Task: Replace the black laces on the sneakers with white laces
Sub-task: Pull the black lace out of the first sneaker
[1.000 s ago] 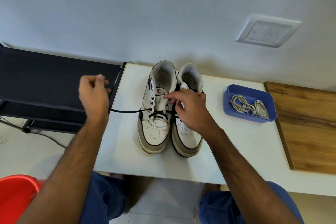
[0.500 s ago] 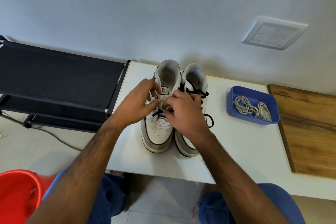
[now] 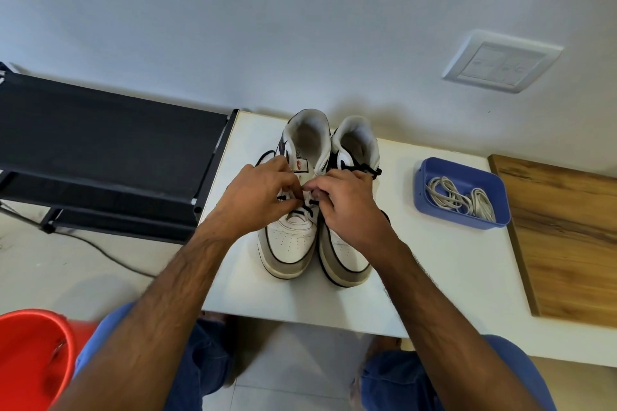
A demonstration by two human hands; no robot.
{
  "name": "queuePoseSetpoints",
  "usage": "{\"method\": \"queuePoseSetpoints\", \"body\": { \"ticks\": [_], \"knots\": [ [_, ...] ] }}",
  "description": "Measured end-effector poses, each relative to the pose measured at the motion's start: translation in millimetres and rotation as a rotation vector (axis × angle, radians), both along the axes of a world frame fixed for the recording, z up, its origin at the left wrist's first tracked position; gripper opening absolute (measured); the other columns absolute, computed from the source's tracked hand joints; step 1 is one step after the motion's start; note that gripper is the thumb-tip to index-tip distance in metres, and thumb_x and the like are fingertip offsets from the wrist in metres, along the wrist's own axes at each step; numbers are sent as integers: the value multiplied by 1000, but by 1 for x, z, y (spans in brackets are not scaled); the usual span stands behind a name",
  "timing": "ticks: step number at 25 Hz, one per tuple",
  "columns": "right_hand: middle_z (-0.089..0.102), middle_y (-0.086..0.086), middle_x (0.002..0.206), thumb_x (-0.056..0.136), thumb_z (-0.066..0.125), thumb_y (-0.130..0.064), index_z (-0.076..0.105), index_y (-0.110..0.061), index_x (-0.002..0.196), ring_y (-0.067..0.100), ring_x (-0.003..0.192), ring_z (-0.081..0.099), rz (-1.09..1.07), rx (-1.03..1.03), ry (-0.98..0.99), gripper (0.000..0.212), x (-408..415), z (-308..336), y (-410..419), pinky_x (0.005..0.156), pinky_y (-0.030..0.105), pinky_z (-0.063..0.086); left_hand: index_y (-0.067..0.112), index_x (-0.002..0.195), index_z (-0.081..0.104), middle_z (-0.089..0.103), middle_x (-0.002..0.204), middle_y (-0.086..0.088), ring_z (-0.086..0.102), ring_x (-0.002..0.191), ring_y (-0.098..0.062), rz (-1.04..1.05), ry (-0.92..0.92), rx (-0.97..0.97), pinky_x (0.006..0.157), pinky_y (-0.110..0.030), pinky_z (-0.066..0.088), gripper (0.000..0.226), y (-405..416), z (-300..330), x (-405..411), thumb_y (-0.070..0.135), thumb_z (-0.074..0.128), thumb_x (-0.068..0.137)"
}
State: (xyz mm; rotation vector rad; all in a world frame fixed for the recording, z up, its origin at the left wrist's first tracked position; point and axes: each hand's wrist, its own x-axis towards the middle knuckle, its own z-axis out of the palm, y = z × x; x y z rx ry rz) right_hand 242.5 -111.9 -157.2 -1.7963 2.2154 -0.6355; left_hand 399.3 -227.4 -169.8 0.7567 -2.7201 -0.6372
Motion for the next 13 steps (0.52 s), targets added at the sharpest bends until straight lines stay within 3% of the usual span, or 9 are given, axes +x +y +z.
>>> {"method": "queuePoseSetpoints", "body": {
  "ticks": [6, 10, 11, 13],
  "knots": [
    [68, -7, 99, 94, 59, -6, 75, -25, 111, 17, 105, 58, 7, -1, 0, 29, -1, 3, -1, 90, 28, 18, 31, 82, 66, 51, 92, 14, 55, 69, -2, 60, 4, 27, 68, -30, 43, 13, -5, 12, 7, 36, 76, 76],
    [64, -16, 93, 91, 56, 2, 75, -26, 111, 9, 101, 59, 13, 6, -62, 39, -3, 6, 0, 89, 27, 19, 30, 76, 59, 54, 92, 13, 58, 80, -7, 390, -58, 129, 90, -42, 47, 16, -22, 4, 26, 39, 71, 82],
    [62, -18, 92, 90, 55, 5, 75, -26, 111, 8, 101, 59, 16, 6, -66, 42, -3, 6, -1, 88, 28, 19, 30, 78, 57, 55, 95, 13, 59, 83, -9, 410, -74, 185, 93, -45, 48, 17, -23, 2, 27, 38, 71, 84],
    [60, -18, 91, 88, 53, 9, 75, -26, 112, 8, 101, 58, 26, 6, -68, 48, -4, 4, -2, 88, 28, 19, 30, 89, 56, 54, 101, 11, 60, 88, -10, 299, -11, 208, 86, -39, 52, 15, -17, 0, 23, 31, 71, 88]
  ]
}}
